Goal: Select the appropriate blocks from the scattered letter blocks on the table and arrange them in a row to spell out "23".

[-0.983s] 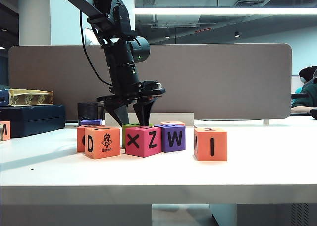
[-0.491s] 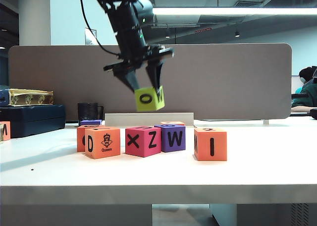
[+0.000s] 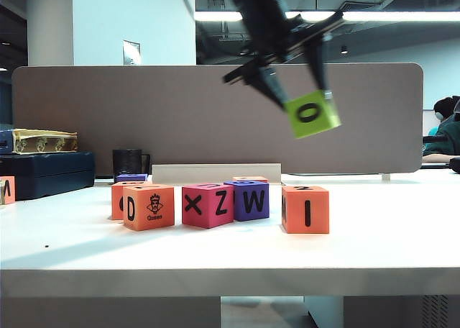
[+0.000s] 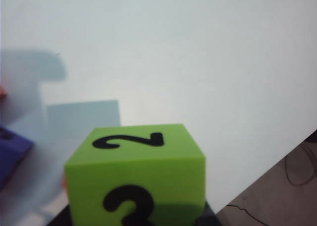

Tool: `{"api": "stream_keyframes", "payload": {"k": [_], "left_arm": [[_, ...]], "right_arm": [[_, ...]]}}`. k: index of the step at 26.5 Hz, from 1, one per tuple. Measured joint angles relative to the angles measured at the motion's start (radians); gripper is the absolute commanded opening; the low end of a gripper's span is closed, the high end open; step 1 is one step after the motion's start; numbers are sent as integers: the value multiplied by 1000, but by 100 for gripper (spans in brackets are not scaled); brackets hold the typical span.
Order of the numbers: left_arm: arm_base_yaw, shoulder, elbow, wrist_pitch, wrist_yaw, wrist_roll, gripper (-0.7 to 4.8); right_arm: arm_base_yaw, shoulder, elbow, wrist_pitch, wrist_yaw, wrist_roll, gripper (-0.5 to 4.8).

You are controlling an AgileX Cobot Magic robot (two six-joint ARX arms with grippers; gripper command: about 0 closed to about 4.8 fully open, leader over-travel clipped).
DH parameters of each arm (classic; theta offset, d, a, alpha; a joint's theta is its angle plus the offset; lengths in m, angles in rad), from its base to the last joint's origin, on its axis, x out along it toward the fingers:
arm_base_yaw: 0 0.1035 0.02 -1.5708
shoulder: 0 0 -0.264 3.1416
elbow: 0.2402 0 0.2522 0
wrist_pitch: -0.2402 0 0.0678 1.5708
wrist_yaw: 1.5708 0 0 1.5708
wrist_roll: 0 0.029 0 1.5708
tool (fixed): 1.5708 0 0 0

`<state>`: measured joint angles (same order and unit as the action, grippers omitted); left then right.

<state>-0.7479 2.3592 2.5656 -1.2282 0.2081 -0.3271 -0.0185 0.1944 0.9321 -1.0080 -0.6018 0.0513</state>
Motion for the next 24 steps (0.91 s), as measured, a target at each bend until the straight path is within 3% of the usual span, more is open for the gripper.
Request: {"api": "stream_keyframes", "payload": {"k": [12, 24], "left_arm": [[-202, 29, -1, 166, -365, -23, 209], [-199, 90, -2, 156, -393, -251, 209]], "right_arm": [[0, 0, 0, 0, 0, 0, -1], [0, 0, 0, 0, 0, 0, -1]]}}
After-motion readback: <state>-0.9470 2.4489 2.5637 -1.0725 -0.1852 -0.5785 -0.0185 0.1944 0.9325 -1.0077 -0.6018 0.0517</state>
